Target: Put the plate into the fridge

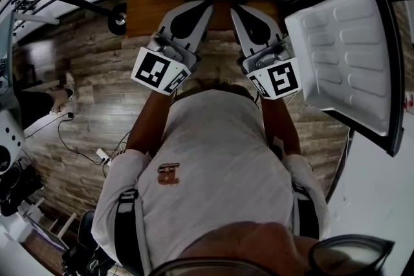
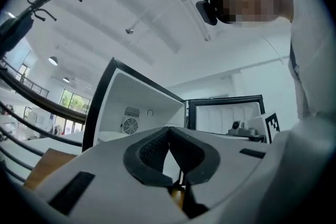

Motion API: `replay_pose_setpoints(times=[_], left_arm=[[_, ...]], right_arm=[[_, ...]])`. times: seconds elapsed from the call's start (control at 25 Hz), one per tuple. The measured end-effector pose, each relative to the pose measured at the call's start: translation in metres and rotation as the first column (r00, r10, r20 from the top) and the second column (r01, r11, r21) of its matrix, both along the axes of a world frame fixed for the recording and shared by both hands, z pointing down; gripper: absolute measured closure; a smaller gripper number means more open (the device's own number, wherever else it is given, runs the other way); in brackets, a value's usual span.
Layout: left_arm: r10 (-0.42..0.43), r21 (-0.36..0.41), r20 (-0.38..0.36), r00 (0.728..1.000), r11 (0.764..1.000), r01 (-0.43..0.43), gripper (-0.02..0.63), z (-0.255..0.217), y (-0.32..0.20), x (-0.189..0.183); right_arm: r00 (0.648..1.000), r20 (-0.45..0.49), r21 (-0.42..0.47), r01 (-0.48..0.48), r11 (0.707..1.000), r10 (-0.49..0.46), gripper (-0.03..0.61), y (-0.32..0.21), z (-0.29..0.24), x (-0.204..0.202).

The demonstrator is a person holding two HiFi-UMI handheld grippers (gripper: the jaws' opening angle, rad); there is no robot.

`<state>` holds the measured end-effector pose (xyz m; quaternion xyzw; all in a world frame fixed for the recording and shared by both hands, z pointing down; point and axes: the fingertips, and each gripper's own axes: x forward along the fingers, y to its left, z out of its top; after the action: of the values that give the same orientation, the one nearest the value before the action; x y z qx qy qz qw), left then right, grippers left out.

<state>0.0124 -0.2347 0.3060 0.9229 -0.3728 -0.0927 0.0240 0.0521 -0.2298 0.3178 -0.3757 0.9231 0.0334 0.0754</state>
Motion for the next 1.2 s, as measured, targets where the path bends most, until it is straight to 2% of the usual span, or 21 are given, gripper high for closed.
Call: replay_pose_setpoints(times=[0.2, 1.2], left_arm=[[0.019, 0.046, 0.045, 0.999, 0.999, -0.022, 0.595, -0.002, 0.016, -0.003], [0.047, 0.059, 0.033, 0.998, 0.997, -0.049, 0.595, -0.001, 0.036, -0.017]], right_arm=[[1.0, -0.011, 0.01, -0.01, 1.0, 0.01, 0.546, 0.013, -0.001, -0.01], [0.998, -0.051, 0.012, -0.028, 1.0, 0.029, 0.546, 0.034, 0.001, -0.028]])
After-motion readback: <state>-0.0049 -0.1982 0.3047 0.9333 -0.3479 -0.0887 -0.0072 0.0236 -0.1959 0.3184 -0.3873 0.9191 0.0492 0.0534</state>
